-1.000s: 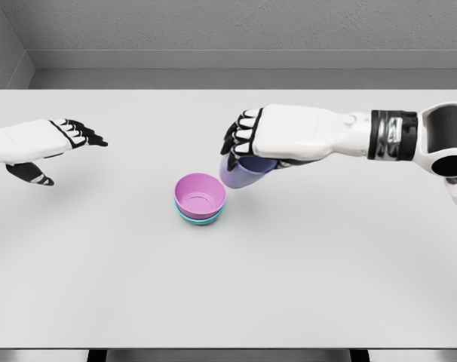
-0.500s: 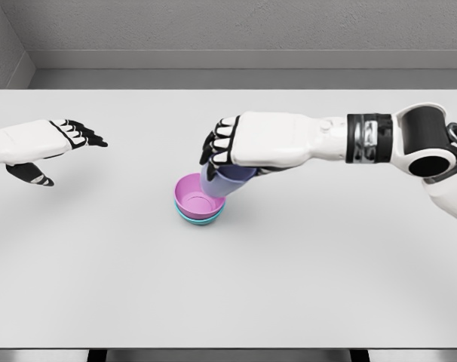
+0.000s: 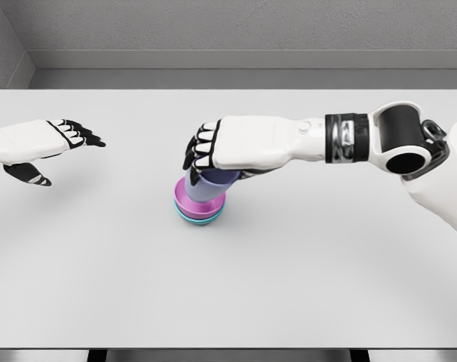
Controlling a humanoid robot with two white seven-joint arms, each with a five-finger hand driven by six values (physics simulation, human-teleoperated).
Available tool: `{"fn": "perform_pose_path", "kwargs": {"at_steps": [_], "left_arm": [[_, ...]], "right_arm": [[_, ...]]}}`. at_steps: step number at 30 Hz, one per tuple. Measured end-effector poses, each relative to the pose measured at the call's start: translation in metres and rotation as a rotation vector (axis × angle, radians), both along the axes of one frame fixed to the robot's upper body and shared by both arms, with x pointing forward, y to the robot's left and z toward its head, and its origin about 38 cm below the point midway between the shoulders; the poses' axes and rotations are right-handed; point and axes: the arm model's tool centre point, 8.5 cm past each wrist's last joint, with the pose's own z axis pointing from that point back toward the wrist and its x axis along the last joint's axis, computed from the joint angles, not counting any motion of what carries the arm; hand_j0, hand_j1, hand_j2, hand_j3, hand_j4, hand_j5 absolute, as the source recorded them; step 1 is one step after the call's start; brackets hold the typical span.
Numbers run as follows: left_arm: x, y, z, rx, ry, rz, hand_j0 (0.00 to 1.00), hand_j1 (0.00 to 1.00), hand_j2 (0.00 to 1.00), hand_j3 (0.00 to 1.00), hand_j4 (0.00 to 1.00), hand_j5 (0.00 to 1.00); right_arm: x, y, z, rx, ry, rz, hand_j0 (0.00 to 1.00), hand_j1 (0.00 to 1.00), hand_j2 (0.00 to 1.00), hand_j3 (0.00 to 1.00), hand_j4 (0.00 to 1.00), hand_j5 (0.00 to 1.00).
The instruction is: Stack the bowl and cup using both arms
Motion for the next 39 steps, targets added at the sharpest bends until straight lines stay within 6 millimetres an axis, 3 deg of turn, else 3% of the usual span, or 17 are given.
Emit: {"fn": "perform_pose_path", "kwargs": {"at_steps": [16,26,30,31,32,33,39], "left_arm": [[0.000,0.000,0.000,0.000,0.000,0.000,1.00,1.00,1.00,1.00,1.00,1.00],[0.000,0.000,-0.001,0.000,0.002,0.000,1.00,1.00,1.00,1.00,1.00,1.00],[0.000,0.000,0.000,0.000,0.000,0.000,1.00,1.00,1.00,1.00,1.00,1.00],[0.000,0.000,-0.001,0.000,0.002,0.000,1.00,1.00,1.00,1.00,1.00,1.00],[0.000,0.000,0.000,0.000,0.000,0.000,1.00,1.00,1.00,1.00,1.00,1.00],[0.000,0.000,0.000,0.000,0.000,0.000,1.00,1.00,1.00,1.00,1.00,1.00],[0.000,0.000,-0.001,0.000,0.002,0.000,1.00,1.00,1.00,1.00,1.00,1.00]], "right_arm": [[0.009,-0.001,-0.023,-0.042,0.056,-0.024,0.62,0.62,0.62,0.62,0.62,0.62],[0.016,0.004,-0.017,-0.038,0.048,-0.027,0.62,0.62,0.62,0.62,0.62,0.62],[0.018,0.009,-0.024,-0.046,0.068,-0.025,0.62,0.62,0.62,0.62,0.62,0.62],[0.019,0.010,-0.025,-0.049,0.068,-0.024,0.64,0.64,0.64,0.64,0.64,0.64],[0.019,0.010,-0.027,-0.053,0.072,-0.024,0.73,0.73,0.73,0.73,0.73,0.73],[0.019,0.011,-0.028,-0.055,0.076,-0.023,1.00,1.00,1.00,1.00,1.00,1.00],[0.018,0.012,-0.031,-0.062,0.083,-0.018,1.00,1.00,1.00,1.00,1.00,1.00]]}}
